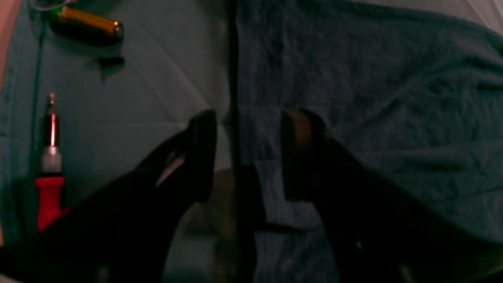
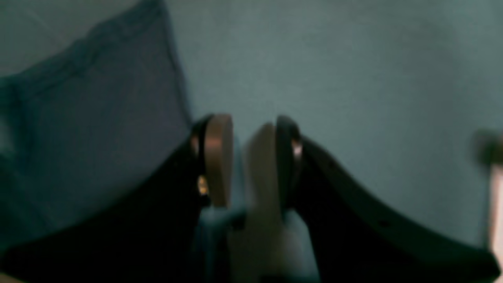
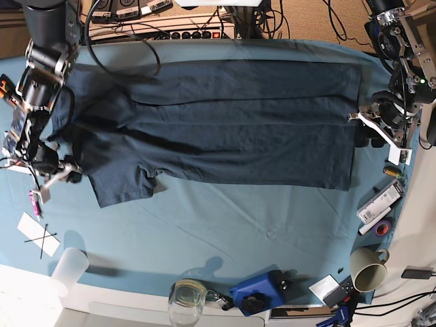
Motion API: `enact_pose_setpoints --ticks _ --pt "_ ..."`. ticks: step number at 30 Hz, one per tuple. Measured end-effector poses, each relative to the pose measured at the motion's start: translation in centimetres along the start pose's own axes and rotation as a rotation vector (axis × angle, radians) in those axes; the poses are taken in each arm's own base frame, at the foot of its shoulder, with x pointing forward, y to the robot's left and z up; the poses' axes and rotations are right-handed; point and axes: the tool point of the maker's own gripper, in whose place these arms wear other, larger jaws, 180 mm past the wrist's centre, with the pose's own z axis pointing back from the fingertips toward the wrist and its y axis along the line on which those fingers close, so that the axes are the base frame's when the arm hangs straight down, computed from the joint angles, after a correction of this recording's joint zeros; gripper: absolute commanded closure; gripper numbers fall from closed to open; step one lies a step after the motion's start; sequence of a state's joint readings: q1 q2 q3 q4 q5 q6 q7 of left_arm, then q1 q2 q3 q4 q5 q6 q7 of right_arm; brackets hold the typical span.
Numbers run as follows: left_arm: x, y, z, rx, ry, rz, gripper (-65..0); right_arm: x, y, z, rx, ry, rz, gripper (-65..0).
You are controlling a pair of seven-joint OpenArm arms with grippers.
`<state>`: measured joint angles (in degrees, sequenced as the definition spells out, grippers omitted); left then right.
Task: Fold the T-shirt properly
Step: 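Grasp the sleeve edge with the right gripper and drag it inward, then grasp the shirt's side edges with both grippers near the hem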
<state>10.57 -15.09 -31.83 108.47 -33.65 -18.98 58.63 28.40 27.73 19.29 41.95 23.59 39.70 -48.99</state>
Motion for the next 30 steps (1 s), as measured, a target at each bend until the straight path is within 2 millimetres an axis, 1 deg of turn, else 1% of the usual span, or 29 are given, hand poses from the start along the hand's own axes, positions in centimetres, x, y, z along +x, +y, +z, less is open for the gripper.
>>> enact_pose_setpoints --ticks 4,7,9,11,12,15,19,22,23,25,27,30 --pt "0.0 0.0 0.0 0.000 0.000 0.000 -27.6 1.7 0.7 -0.3 0.020 -0.035 -0.013 -19.1" --pt "0.0 0.0 0.0 0.000 -0.001 0.000 -27.6 2.0 1.2 -0.6 0.029 -0.032 -0.010 -19.1" --pt "0.0 0.0 0.0 0.000 0.000 0.000 -27.6 1.7 2.2 -1.3 0.046 -0.025 -0.010 -19.1" --pt "0.0 0.0 0.0 0.000 -0.001 0.000 -27.6 0.6 3.0 -2.2 0.049 0.009 0.004 -19.1" --pt "0.0 0.0 0.0 0.000 -0.001 0.000 -27.6 0.7 3.4 -2.5 0.053 -0.005 -0.001 -19.1" --pt "0.0 0.0 0.0 0.000 -0.001 0.000 -27.5 0.5 3.6 -3.1 0.051 -0.004 -0.018 -19.1" --pt "0.0 0.0 0.0 -0.001 -0.001 0.000 -27.6 0.0 3.5 -3.9 0.064 -0.033 -0.089 -19.1" --pt "0.0 0.0 0.0 -0.001 -0.001 0.000 -27.6 -0.4 3.6 -4.1 0.086 -0.026 -0.116 -19.1" --pt "0.0 0.0 0.0 -0.001 -0.001 0.000 -27.5 -0.6 4.0 -4.0 0.104 -0.009 -0.122 -19.1" --pt "0.2 0.0 0.0 -0.001 -0.014 -0.001 -27.6 -1.5 5.3 -3.8 0.174 0.050 -0.136 -19.1" --pt "0.7 0.0 0.0 0.000 -0.038 -0.002 -27.6 -1.8 5.9 -3.8 0.203 0.061 -0.159 -19.1" --pt "0.9 0.3 -0.1 0.015 -0.038 -0.012 -27.6 -1.6 6.0 -3.7 0.213 0.055 -0.171 -19.1"
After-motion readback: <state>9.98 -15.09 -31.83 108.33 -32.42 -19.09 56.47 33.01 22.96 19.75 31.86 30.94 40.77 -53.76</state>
